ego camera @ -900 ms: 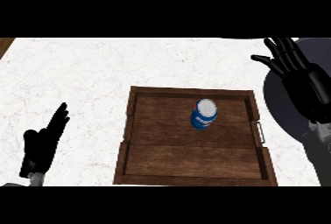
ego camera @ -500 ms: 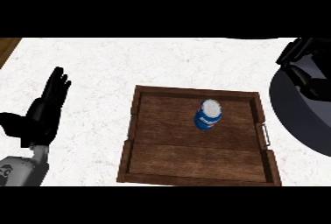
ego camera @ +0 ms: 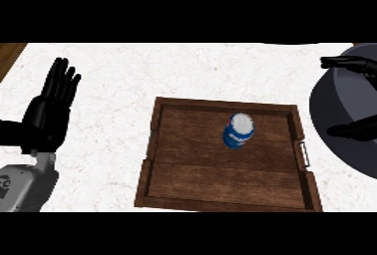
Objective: Pick the can from the tray and place it in the pot
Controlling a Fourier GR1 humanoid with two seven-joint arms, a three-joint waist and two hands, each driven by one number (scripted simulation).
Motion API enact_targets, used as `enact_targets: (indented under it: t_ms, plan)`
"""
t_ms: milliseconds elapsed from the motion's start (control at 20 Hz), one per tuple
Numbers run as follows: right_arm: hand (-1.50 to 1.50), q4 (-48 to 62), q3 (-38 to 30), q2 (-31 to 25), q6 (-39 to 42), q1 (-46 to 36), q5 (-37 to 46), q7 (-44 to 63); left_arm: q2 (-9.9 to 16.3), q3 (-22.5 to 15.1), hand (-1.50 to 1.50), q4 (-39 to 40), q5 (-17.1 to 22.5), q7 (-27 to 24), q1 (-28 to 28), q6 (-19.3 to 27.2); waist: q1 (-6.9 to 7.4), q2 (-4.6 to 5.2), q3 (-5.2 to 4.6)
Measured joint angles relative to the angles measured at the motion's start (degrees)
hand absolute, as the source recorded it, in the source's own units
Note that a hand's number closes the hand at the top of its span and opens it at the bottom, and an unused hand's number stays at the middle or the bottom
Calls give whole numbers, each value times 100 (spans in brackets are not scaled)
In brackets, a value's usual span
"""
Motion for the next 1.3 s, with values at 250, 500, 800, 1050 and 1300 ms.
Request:
enact_targets:
  t_ms: [250,500,800,1050,1300]
  plan:
    - [-150,130,318,-415,100,-237,795,-245,-91,78,0,193,-58,-10,-173,-31,-41,-23,-6]
    - [-150,-346,856,-498,326,-523,1400,332,-196,138,0,375,-120,-87,-241,-63,-71,-43,-12]
    - [-150,-915,1200,-150,718,-810,1703,1494,-227,234,0,276,-205,50,-243,-129,-79,-57,-12]
    - [-150,-1185,1398,221,935,-744,1990,2214,-393,279,0,298,-347,-1,-204,-150,-86,-56,-11]
    - [-150,-1244,1584,660,1064,-634,2330,2631,-441,325,0,1,-480,221,-65,-154,-73,-55,-10]
